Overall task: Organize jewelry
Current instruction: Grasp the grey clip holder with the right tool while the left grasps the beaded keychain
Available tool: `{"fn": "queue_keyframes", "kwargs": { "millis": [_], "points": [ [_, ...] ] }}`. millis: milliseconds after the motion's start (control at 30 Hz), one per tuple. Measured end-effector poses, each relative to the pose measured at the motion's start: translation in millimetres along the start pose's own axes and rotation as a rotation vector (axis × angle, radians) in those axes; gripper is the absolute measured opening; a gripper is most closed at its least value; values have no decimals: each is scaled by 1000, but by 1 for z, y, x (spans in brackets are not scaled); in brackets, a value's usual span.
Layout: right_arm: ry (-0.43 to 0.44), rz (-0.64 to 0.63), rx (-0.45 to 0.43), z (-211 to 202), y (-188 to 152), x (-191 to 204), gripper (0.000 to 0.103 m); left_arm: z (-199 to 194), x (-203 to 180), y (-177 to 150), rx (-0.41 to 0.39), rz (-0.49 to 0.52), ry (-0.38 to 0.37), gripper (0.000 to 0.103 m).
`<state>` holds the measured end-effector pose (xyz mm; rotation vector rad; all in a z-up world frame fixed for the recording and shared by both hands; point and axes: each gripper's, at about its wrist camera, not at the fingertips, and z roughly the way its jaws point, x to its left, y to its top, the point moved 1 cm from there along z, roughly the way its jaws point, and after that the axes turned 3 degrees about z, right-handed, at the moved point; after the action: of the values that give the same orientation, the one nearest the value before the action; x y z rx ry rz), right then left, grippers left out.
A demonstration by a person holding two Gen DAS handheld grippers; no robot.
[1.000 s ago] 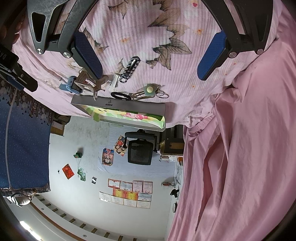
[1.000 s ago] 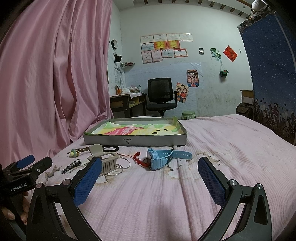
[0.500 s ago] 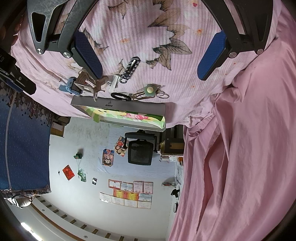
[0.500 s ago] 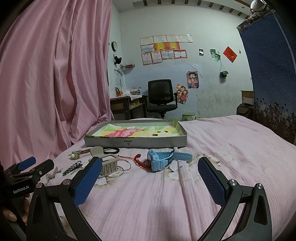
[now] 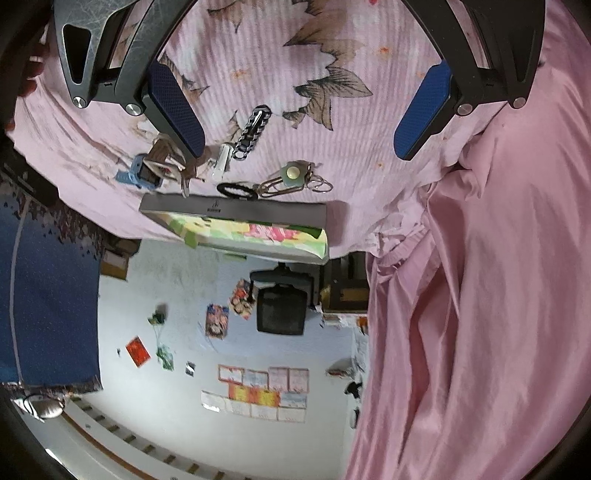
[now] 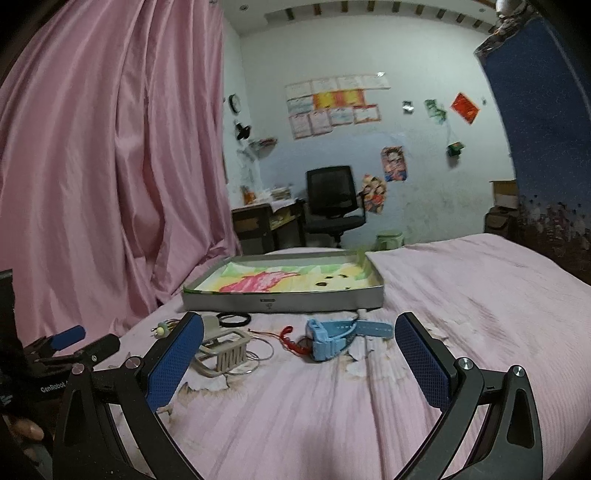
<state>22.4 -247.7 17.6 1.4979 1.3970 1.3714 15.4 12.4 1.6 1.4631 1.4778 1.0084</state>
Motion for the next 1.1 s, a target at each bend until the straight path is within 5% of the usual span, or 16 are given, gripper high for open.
{"fn": "queue_keyframes", "kwargs": {
  "millis": [267, 567, 733, 933, 1100],
  "points": [
    [116, -44, 142, 43, 9, 7, 102, 25, 1, 1, 115, 37, -87, 103],
    [219, -70, 293, 90, -2, 28, 101, 50, -18, 7, 148, 142, -192, 77],
    [274, -62, 373, 111, -11, 36, 85, 59, -17, -6, 194, 139, -244, 56],
    [322, -95, 442, 128, -23, 53, 81, 65, -14, -10, 190, 107, -306, 48],
    [337, -62, 486, 141, -30, 51, 61, 72, -5, -10, 198, 53, -351, 36]
  ]
}}
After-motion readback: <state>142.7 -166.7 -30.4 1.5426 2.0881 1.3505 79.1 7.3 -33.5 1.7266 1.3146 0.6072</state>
